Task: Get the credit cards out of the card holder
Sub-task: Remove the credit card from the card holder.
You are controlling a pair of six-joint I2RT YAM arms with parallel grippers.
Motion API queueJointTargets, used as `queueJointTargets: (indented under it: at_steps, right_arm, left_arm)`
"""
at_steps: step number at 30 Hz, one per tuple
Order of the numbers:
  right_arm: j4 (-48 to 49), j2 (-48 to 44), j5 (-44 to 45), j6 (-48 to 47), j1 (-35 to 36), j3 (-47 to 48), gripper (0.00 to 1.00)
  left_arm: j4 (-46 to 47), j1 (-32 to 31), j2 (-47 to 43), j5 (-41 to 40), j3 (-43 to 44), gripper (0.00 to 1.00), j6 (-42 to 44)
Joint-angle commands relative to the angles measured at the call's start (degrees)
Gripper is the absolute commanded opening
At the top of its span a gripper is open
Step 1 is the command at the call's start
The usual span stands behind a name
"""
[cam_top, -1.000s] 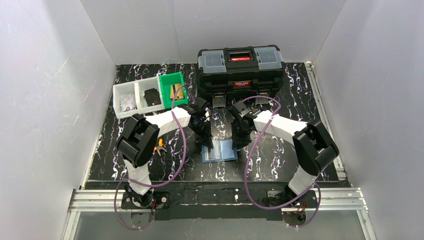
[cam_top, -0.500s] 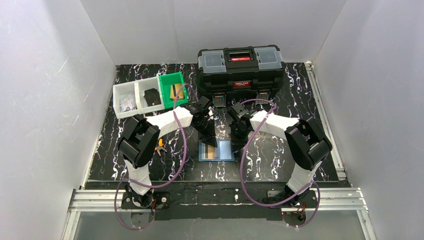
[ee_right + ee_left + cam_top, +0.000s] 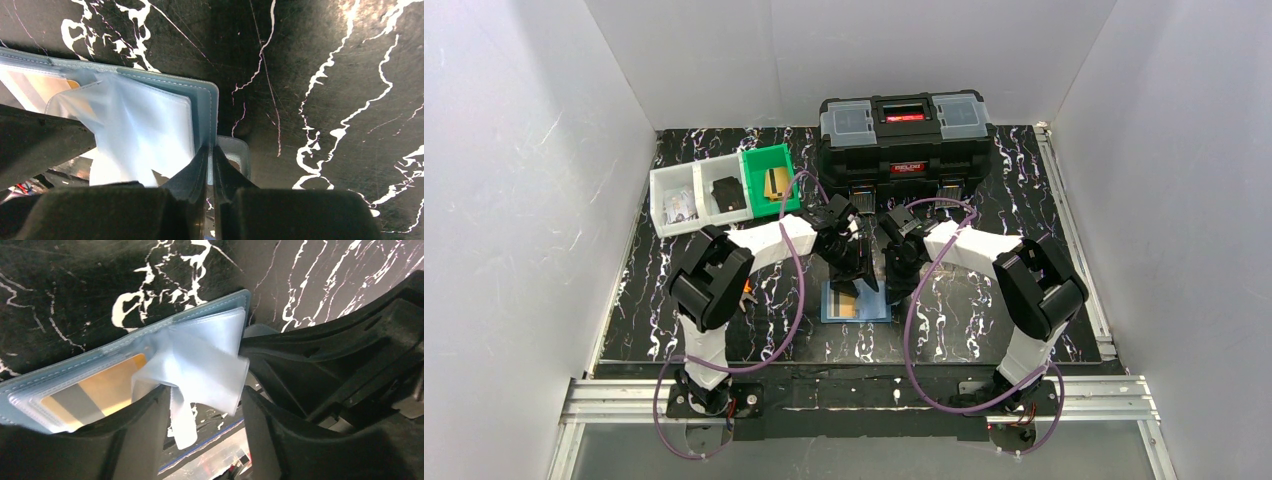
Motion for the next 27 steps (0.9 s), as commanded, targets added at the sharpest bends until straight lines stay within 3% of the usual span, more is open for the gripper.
queueJointTargets:
  at_steps: [1,6,18,27]
  right_arm:
    - [0.9,-1.8,0.5,0.5,0.3,-0.1,0.12]
    - [-0.2,-3.7,1.2,0.6,0.3,0.6,0.12]
    - [-4.9,-15.7,9.7,1.5,0.3,-1.3,0.14]
    - [-5.4,-22.5,12.8,3.2,0.3,-2.2,0.15]
  left_arm:
    - [2.0,-0.5,0.3,2.0,2.0,0.57,-0.6]
    - [3.1,-0.5,0.4,3.0,3.2,0.66,-1.3]
    - [6.1,-0.7,1.5,7.0,4.4,0.68,-4.3]
    - [8.5,-1.8,4.3,10.4,6.6,0.78,-6.7]
